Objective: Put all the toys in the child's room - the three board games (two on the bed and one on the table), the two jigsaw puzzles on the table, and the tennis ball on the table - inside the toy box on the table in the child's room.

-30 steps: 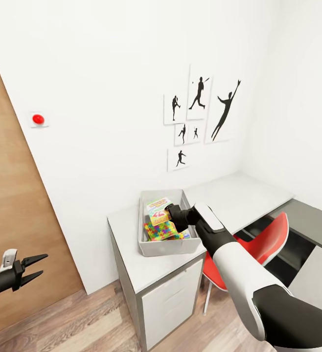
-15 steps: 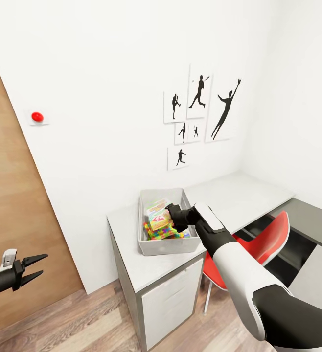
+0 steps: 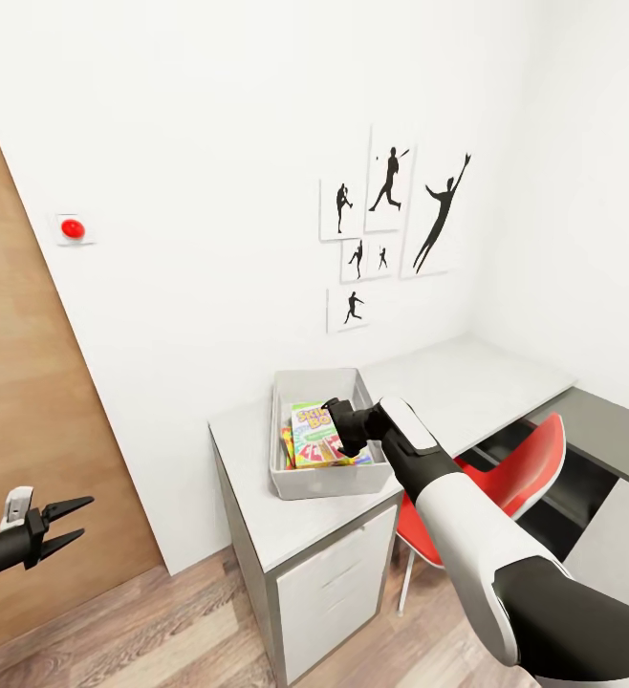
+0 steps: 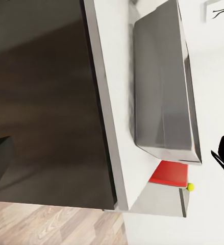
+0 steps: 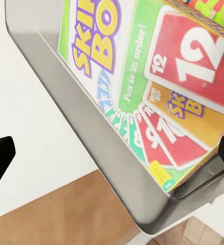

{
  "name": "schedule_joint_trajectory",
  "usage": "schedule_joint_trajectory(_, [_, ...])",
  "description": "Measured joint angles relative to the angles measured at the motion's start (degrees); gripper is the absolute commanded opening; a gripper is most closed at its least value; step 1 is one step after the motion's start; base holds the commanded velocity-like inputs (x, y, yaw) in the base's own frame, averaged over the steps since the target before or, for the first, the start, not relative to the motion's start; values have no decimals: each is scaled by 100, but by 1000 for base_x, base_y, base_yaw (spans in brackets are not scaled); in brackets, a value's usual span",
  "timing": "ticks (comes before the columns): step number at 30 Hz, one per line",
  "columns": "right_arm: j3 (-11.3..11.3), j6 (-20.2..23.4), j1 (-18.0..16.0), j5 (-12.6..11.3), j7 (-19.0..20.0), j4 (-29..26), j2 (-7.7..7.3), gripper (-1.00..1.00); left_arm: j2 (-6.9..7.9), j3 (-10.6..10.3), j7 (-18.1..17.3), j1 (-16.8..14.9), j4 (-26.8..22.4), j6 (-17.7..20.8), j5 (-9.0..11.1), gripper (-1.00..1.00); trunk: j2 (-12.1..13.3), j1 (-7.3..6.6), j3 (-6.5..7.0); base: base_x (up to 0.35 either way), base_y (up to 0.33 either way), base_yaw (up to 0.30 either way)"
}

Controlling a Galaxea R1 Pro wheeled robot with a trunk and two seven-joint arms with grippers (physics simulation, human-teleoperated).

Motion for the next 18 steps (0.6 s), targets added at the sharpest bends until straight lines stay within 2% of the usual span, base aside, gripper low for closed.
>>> schedule_joint_trajectory(6, [0,12,0,-19,5,-5,0,100,0,6,4,3,0,2,0,100,0,0,0,0,0,0])
schedule_joint_trajectory(18, [52,95,0,31,1,-95,0,100,0,0,7,0,0,-4,0,100,480,-263,215,0,0,0])
